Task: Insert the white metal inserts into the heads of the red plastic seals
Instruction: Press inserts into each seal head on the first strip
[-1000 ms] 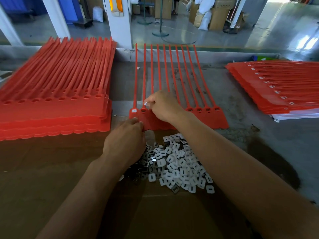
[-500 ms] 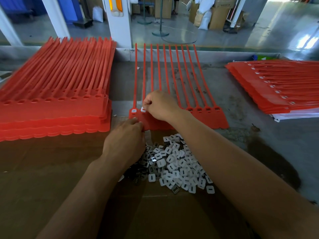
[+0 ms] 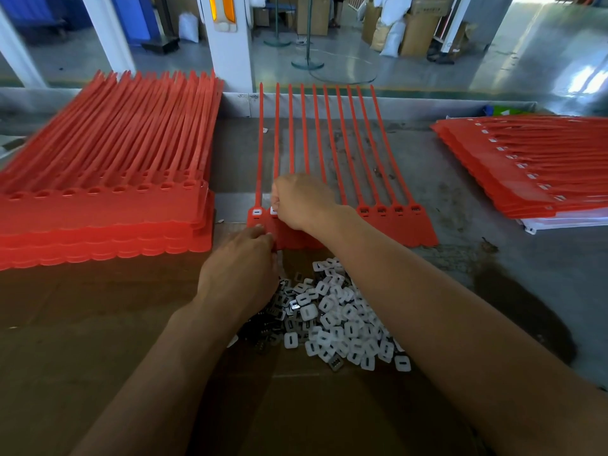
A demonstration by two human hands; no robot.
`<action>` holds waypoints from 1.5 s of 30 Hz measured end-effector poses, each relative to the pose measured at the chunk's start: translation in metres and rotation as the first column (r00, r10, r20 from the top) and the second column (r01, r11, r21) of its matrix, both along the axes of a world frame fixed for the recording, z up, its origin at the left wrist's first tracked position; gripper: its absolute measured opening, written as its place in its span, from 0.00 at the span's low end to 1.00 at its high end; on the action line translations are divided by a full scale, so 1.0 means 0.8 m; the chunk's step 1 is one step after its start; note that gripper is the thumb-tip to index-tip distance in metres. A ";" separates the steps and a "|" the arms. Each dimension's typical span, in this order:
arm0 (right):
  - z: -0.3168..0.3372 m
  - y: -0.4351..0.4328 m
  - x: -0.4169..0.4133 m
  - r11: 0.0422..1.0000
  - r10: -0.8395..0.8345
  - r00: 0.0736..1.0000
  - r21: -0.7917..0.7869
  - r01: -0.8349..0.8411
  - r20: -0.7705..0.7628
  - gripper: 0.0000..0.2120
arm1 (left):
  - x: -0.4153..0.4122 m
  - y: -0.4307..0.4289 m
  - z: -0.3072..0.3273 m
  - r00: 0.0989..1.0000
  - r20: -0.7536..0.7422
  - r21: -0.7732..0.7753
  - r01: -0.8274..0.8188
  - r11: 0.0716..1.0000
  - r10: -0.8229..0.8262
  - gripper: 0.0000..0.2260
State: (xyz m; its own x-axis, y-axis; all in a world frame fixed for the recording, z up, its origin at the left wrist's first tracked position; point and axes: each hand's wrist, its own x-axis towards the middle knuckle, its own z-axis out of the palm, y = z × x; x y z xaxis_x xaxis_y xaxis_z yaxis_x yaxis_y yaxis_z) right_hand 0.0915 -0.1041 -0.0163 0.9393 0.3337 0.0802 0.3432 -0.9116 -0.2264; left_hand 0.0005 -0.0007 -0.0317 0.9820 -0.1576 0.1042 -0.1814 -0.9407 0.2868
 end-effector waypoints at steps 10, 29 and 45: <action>-0.006 -0.001 0.009 0.969 -0.177 0.983 0.167 0.184 -0.056 0.11 | 0.001 0.000 -0.002 1.000 0.010 0.015 0.002 1.000 -0.002 0.13; 0.025 -0.041 -0.025 0.888 0.024 0.969 0.451 0.092 -0.245 0.07 | 0.002 0.000 -0.002 1.000 0.006 0.015 0.009 1.000 -0.009 0.13; 0.034 -0.072 -0.073 0.994 0.111 0.920 0.021 -0.112 -0.377 0.05 | 0.002 0.000 -0.002 1.000 0.001 0.026 0.006 1.000 -0.006 0.14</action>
State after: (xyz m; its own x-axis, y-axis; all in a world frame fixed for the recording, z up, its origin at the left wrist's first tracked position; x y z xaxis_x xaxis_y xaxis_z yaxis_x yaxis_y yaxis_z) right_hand 0.0328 -0.1616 0.0112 0.8567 0.4379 -0.2724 0.3321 -0.8725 -0.3583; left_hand 0.0024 -0.0010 -0.0332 0.9809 -0.1662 0.1015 -0.1875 -0.9466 0.2624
